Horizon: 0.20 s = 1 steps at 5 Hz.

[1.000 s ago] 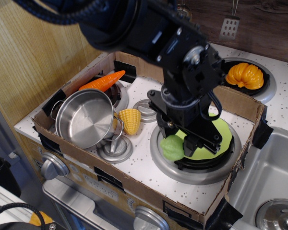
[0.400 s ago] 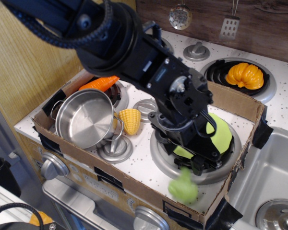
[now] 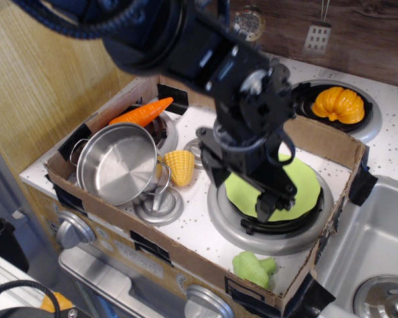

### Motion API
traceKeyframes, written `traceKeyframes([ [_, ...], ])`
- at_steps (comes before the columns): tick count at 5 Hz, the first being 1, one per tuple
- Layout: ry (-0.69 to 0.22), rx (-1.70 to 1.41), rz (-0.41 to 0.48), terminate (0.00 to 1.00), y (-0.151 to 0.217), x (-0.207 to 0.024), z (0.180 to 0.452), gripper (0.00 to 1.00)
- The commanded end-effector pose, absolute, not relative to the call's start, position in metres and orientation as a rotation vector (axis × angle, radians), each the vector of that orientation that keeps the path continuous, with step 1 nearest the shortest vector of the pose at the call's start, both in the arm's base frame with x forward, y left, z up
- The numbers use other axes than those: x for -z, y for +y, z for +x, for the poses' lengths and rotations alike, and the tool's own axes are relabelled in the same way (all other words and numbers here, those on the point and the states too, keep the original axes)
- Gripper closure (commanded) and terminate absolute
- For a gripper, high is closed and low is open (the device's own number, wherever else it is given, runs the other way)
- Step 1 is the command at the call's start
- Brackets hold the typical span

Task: Take broccoli out of pan

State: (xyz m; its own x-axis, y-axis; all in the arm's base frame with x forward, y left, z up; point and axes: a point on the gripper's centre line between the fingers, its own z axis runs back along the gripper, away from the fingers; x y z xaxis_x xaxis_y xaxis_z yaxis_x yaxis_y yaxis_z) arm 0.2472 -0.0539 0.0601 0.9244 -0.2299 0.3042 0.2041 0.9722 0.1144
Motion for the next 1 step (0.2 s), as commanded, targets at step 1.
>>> traceKeyframes([
  [1, -0.333, 0.251, 0.125, 1.00, -0.0528, -0.1090, 0.2647, 0.00],
])
